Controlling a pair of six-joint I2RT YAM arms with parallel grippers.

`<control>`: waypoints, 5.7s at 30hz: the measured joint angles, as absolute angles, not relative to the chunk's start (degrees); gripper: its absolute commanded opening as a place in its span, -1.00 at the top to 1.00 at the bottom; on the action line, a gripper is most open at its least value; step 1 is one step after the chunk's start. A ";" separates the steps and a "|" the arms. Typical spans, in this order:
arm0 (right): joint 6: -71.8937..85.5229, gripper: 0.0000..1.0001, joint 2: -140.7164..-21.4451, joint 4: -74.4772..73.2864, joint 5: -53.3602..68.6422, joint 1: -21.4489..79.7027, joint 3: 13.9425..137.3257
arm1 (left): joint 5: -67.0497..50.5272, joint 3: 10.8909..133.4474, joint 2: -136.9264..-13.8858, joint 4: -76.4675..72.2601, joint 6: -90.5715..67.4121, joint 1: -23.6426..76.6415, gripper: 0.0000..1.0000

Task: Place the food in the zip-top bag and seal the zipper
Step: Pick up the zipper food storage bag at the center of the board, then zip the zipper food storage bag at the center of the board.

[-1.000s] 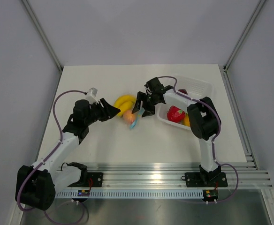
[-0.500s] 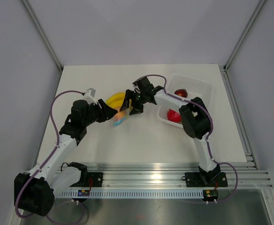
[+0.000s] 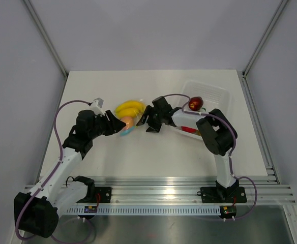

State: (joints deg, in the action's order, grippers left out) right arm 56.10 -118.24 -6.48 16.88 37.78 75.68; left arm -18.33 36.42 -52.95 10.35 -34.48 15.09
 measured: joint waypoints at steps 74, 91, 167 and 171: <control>64.64 1.00 -113.54 -41.17 19.66 39.53 103.09 | -15.57 67.13 -73.56 34.15 8.08 29.39 0.11; 64.66 1.00 -113.54 -41.87 20.71 39.53 103.07 | -10.26 66.87 -77.03 32.99 8.12 31.16 0.50; 64.64 1.00 -121.80 -45.54 29.06 30.11 114.19 | -10.07 59.94 -74.22 18.20 2.94 30.98 1.00; 64.66 1.00 -121.80 -45.25 29.08 29.85 114.19 | -9.98 59.86 -74.22 17.93 2.48 30.98 1.00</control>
